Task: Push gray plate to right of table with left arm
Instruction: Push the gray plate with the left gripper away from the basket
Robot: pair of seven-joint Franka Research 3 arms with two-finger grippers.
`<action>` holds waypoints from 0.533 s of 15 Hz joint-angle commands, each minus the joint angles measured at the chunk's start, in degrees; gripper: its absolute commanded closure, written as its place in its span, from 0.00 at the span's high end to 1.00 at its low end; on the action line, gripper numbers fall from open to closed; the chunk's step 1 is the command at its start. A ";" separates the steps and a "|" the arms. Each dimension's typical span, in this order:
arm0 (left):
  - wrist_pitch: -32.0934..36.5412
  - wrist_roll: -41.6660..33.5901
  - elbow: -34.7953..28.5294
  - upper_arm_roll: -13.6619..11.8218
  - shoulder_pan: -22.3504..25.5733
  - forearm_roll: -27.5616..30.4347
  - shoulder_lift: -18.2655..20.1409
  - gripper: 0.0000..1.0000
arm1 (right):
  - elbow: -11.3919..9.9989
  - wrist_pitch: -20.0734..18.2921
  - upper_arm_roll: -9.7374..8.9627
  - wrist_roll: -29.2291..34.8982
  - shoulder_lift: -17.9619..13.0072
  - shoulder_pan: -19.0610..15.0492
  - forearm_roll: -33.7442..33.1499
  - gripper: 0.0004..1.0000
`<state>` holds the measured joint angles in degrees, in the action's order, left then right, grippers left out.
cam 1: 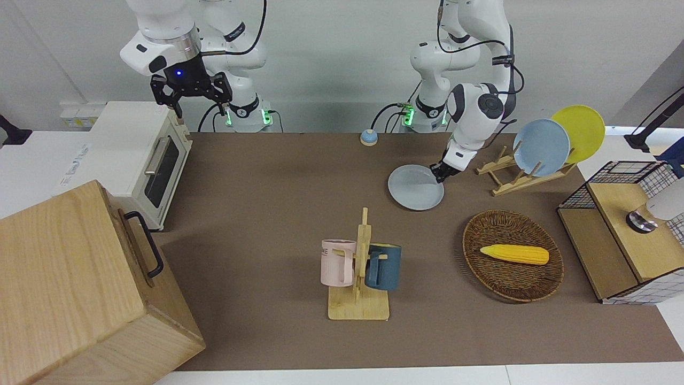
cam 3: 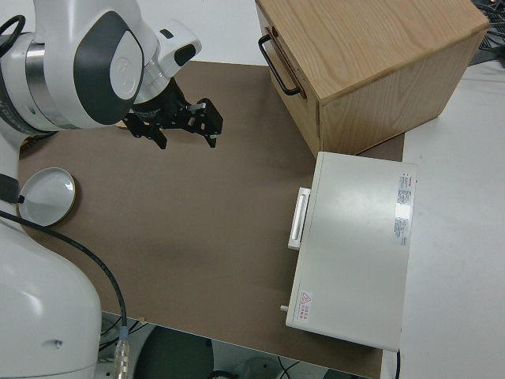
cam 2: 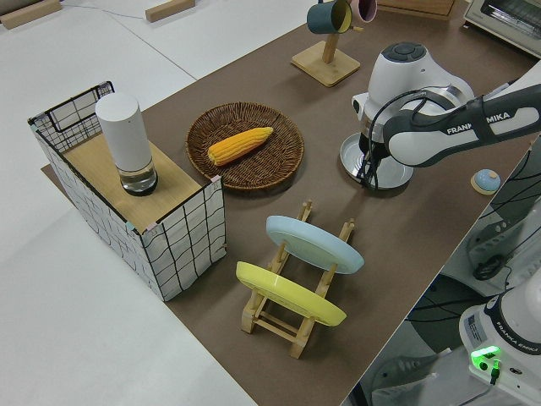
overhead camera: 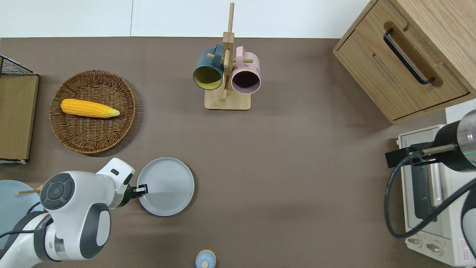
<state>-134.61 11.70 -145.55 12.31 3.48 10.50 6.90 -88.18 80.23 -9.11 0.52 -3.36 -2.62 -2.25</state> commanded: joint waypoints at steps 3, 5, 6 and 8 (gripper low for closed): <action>-1.18 9.82 1.50 -0.09 -8.21 1.53 -1.54 0.00 | -0.23 -0.68 -0.30 -0.43 -0.60 -0.46 -0.03 1.00; -1.18 10.53 1.94 -0.09 -10.50 4.95 -1.62 0.00 | -0.23 -0.68 -0.30 -0.43 -0.60 -0.46 -0.03 1.00; -1.18 11.49 2.03 -0.09 -12.07 6.18 -1.63 0.00 | -0.23 -0.68 -0.30 -0.43 -0.60 -0.46 -0.03 1.00; -2.14 15.18 2.99 -0.09 -14.80 6.28 -2.67 0.00 | -0.23 -0.68 -0.30 -0.43 -0.60 -0.46 -0.03 1.00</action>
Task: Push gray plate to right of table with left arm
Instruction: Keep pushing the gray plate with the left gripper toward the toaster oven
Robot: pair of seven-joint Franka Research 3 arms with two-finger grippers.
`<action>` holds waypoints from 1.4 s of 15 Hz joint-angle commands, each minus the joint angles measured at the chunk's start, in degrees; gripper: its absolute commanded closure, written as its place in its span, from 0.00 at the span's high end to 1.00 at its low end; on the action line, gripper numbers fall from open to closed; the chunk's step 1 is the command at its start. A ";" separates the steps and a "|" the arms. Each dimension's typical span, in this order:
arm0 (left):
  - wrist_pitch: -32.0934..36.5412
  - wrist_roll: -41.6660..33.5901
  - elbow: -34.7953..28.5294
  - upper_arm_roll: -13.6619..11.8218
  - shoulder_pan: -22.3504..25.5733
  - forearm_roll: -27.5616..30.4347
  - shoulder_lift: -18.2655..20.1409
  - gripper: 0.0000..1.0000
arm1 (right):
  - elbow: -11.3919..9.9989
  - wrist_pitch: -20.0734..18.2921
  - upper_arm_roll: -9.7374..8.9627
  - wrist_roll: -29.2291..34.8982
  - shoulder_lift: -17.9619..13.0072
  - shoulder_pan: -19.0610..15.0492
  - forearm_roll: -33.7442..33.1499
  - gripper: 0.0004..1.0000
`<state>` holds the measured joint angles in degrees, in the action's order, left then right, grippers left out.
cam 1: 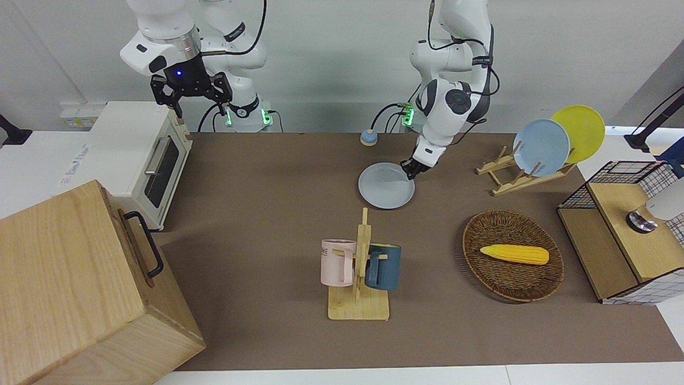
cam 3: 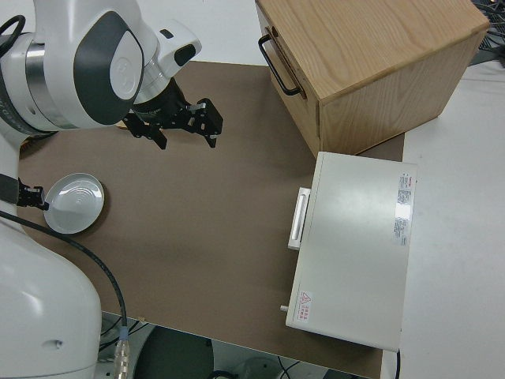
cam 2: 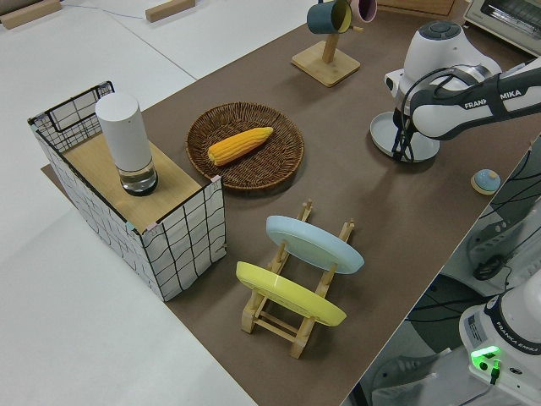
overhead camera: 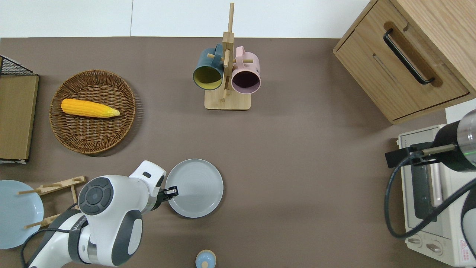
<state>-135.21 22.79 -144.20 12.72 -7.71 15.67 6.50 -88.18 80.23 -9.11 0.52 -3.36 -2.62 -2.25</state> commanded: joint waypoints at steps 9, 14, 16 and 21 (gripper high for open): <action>-7.26 16.39 5.94 3.00 -10.57 2.35 -8.07 0.00 | -0.23 -0.68 -0.30 -0.43 -0.60 -0.46 -0.03 1.00; -9.71 24.14 9.11 9.68 -10.57 2.35 -10.97 0.00 | -0.23 -0.68 -0.30 -0.43 -0.60 -0.46 -0.03 1.00; -10.51 26.42 11.47 11.09 -11.18 2.26 -13.25 0.00 | -0.23 -0.68 -0.30 -0.43 -0.60 -0.46 0.05 1.00; -14.54 30.64 14.65 11.18 -14.52 1.65 -17.30 0.00 | -0.23 -0.68 -0.30 -0.43 -0.60 -0.46 -0.03 1.00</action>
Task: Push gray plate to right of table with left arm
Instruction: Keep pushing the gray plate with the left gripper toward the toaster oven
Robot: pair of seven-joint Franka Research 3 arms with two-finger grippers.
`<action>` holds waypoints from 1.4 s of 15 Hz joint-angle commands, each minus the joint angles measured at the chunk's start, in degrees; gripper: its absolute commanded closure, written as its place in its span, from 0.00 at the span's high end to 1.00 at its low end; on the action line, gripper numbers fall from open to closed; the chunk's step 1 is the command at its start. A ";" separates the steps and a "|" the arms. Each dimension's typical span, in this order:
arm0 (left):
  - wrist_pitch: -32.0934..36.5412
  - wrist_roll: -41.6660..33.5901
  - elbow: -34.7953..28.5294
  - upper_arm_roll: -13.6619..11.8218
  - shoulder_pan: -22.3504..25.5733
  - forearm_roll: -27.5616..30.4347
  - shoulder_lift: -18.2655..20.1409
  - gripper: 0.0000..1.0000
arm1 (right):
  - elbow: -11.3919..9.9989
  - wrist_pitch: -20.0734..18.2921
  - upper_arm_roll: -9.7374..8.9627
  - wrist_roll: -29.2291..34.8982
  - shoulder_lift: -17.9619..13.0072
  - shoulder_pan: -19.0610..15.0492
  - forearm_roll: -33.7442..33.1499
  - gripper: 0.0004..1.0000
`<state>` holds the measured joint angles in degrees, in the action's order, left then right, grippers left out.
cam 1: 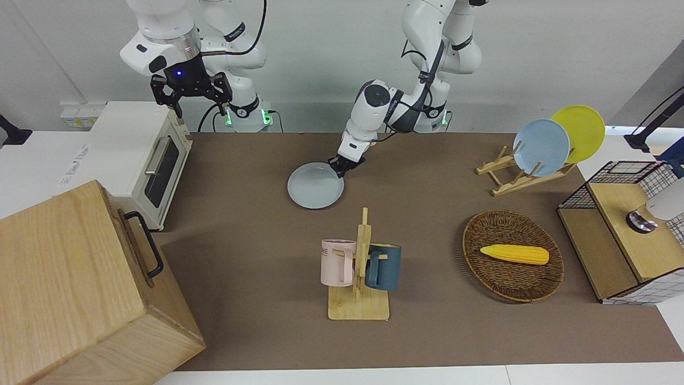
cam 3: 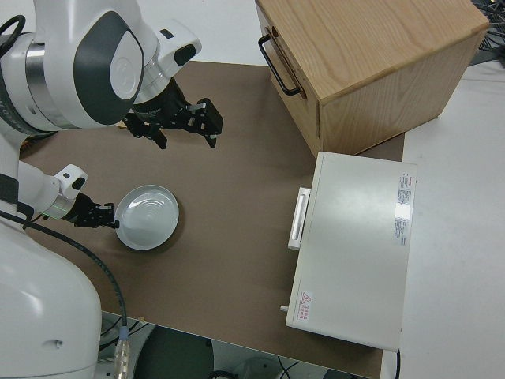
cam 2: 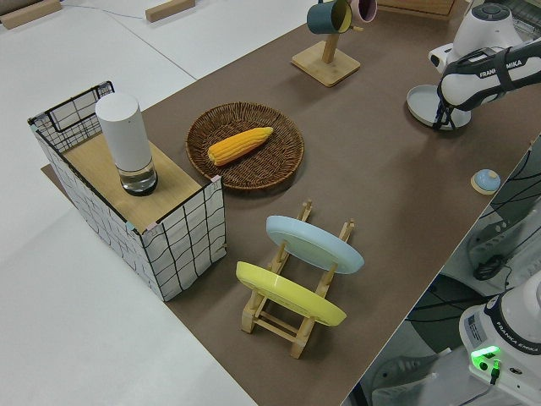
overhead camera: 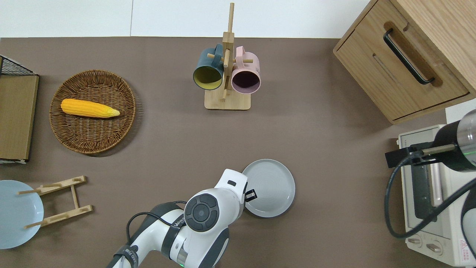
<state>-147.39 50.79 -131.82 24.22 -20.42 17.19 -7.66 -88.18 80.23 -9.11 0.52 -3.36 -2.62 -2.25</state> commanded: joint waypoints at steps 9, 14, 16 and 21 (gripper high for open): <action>-4.30 3.18 3.50 -0.32 -5.07 -0.14 -5.26 0.00 | -0.23 -0.68 -0.30 -0.43 -0.60 -0.46 0.05 1.00; -3.87 3.00 4.12 -0.41 -5.07 -1.19 -5.35 0.92 | -0.23 -0.68 -0.30 -0.43 -0.60 -0.46 0.05 1.00; -0.47 3.00 4.21 -0.93 -4.72 -3.12 -3.51 0.99 | -0.23 -0.68 -0.30 -0.43 -0.60 -0.46 -0.03 1.00; 8.07 -0.59 5.26 -2.16 -2.00 -7.70 2.37 0.99 | -0.23 -0.68 -0.30 -0.43 -0.60 -0.46 -0.03 1.00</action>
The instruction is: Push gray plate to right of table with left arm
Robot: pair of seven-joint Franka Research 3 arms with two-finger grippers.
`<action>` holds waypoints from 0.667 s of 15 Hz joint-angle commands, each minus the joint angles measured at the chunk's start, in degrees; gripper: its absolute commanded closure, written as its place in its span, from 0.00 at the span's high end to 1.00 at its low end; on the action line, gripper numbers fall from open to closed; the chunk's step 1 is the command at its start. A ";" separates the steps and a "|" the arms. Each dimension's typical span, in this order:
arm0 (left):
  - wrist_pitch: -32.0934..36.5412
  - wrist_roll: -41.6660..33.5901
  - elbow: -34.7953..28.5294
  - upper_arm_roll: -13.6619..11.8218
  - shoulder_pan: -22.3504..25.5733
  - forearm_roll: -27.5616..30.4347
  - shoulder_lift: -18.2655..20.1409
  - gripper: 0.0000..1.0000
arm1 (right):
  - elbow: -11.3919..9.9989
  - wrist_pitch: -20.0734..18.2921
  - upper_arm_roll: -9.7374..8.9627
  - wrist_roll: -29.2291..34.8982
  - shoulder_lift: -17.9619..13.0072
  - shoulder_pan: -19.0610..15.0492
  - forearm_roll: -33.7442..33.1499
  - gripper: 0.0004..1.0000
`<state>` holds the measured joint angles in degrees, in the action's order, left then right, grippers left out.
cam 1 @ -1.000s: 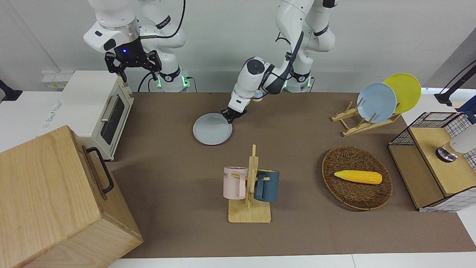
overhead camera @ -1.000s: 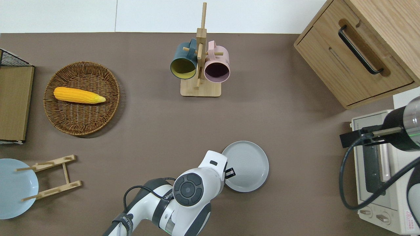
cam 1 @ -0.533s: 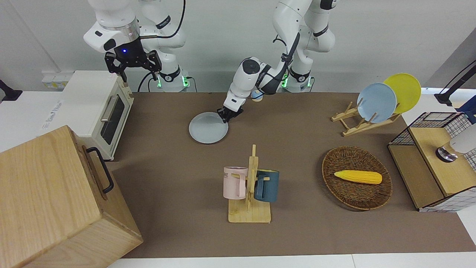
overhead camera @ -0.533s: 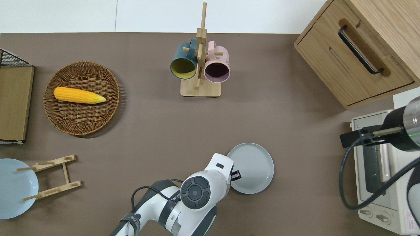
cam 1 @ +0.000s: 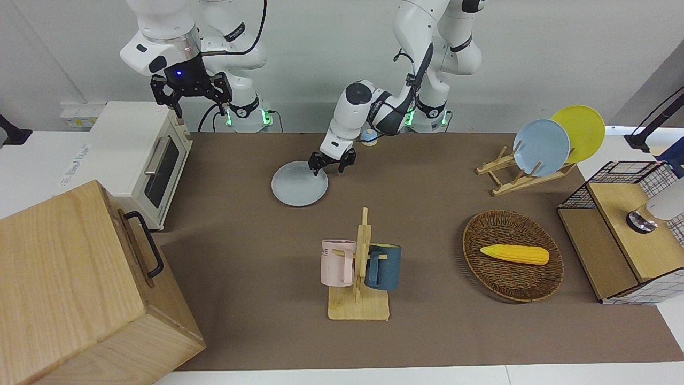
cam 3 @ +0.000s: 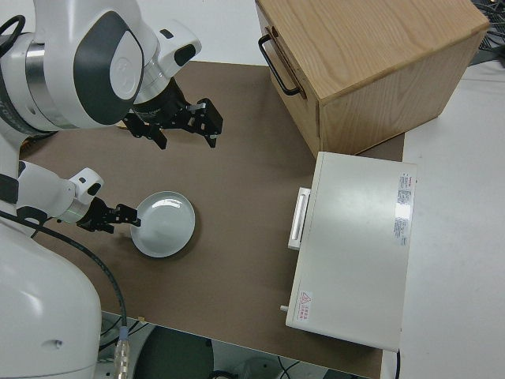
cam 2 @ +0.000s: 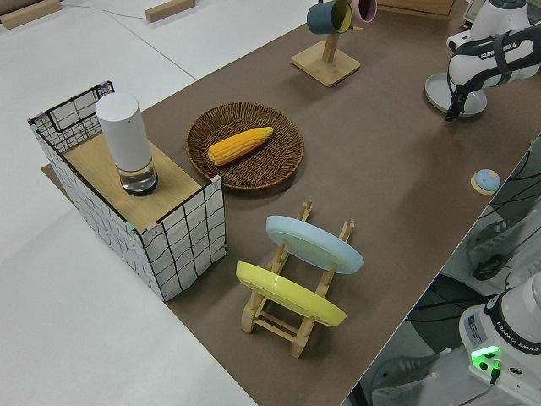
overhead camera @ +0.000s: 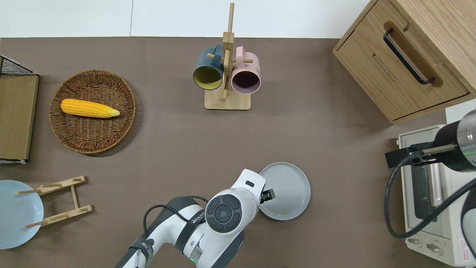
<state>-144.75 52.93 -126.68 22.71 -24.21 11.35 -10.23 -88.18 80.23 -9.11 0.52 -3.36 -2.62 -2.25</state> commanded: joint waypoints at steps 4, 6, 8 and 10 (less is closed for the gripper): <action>16.93 -20.29 0.20 -0.74 10.21 -1.77 11.97 0.99 | -0.23 -0.68 -0.30 -0.43 -0.60 -0.46 -0.03 1.00; 19.40 -23.99 0.20 -0.74 14.95 -1.94 14.35 0.99 | -0.23 -0.68 -0.30 -0.43 -0.60 -0.46 -0.03 1.00; 21.07 -27.77 0.64 -0.74 19.53 -3.95 15.67 0.99 | -0.23 -0.68 -0.30 -0.43 -0.60 -0.46 0.05 1.00; 25.37 -31.64 3.26 -0.74 23.66 -5.45 15.94 0.99 | -0.23 -0.68 -0.30 -0.43 -0.60 -0.46 -0.03 1.00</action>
<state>-124.98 26.47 -125.58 21.50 -6.15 8.49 4.02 -88.18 80.23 -9.11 0.52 -3.36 -2.62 -2.25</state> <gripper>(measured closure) 0.004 0.004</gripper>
